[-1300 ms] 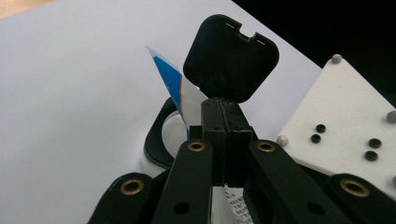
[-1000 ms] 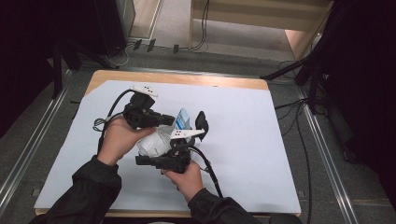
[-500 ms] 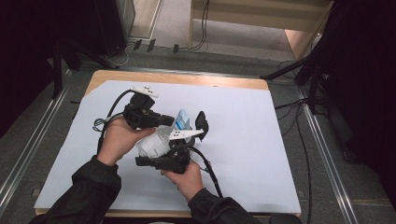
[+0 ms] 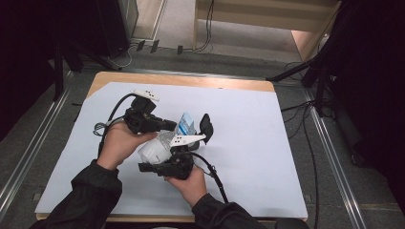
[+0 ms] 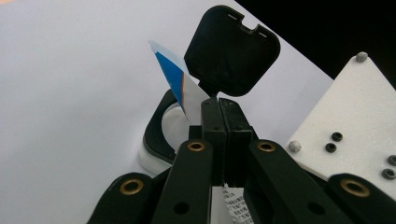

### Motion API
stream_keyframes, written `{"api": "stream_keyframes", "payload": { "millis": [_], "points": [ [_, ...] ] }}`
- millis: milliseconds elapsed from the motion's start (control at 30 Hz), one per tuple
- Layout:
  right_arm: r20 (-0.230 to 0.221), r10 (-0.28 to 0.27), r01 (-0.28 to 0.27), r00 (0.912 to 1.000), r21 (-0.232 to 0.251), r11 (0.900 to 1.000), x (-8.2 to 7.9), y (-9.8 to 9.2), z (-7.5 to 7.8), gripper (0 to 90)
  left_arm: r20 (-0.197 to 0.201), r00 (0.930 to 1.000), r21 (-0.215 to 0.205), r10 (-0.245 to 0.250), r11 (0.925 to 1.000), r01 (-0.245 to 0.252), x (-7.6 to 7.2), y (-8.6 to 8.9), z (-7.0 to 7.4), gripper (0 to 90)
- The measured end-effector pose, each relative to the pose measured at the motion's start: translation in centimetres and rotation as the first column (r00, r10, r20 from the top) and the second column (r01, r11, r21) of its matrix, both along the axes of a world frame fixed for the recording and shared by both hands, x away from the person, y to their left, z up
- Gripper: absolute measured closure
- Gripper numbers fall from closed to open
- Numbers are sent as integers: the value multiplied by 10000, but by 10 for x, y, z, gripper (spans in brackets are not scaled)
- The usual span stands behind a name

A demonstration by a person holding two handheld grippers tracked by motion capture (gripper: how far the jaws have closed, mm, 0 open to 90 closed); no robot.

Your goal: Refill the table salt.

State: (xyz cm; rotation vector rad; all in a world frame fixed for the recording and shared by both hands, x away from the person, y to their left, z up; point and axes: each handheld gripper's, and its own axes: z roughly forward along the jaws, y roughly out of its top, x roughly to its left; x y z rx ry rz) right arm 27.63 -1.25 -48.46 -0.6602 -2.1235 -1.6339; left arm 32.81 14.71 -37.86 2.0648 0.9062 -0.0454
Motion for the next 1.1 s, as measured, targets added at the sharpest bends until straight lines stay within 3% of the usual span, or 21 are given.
{"api": "stream_keyframes", "payload": {
  "millis": [367,533,1100],
  "points": [
    [373,33,-25,9993,-226,9997,-1,0,-1,680,-279,9996,153,-82,9998,86,3,-1,-6,874],
    [341,108,-98,9994,-288,9995,0,1,-3,679,-454,9989,198,-66,9998,75,6,-1,-9,870],
    [397,59,-33,9992,-642,9979,2,2,-12,673,-454,9990,261,53,9997,-41,5,4,-10,900]
  ]
}}
